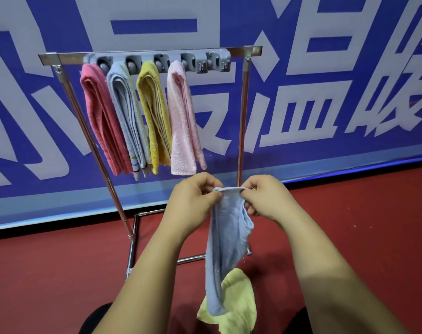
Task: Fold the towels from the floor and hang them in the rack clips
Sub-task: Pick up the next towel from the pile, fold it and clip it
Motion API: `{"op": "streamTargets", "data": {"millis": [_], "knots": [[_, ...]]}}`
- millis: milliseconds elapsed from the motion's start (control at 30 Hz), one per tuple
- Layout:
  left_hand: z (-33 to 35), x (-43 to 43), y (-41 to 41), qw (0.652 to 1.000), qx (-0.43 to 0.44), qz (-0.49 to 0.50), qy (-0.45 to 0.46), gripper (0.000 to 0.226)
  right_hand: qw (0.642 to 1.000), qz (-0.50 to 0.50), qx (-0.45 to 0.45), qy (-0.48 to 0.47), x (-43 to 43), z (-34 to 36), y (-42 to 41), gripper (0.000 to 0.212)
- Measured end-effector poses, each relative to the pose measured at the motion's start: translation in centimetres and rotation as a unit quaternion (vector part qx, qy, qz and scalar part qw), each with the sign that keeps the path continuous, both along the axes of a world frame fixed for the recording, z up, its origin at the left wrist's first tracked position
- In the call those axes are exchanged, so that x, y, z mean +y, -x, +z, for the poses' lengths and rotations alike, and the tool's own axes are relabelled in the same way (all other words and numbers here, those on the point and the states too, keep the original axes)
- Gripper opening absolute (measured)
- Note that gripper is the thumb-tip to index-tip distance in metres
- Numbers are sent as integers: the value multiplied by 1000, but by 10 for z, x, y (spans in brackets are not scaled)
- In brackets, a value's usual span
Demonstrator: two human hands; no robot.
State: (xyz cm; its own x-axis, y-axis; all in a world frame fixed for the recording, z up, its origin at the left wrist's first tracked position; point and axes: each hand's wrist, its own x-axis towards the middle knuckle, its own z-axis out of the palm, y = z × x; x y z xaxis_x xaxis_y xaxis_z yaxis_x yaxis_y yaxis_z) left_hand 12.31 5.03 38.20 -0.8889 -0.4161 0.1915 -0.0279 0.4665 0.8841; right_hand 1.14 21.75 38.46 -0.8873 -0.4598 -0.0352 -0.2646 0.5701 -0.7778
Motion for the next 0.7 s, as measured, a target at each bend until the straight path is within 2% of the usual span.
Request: {"op": "streamTargets", "data": {"millis": [33,133,267,400,500,567,700], "knots": [[-2,2,0,1000,4,2,-17,18,1000,-9,6,9,0,-3,2,11],[-6,6,-1,999,17,2,-48,22,999,-3,30,-45,4,-10,4,4],[-4,6,-1,998,29,-13,-54,22,992,8,56,-117,8,-18,8,6],[-2,2,-1,998,27,-16,-53,21,993,9,55,-101,8,-17,10,5],[-3,-3,-2,998,24,-2,-55,21,999,-1,-17,-38,9,-16,8,6],[-6,-4,-1,998,21,9,-59,20,995,-30,-83,44,10,-14,4,3],[-12,3,-1,995,20,27,-96,19,956,-75,-209,193,3,-7,-6,11]]}}
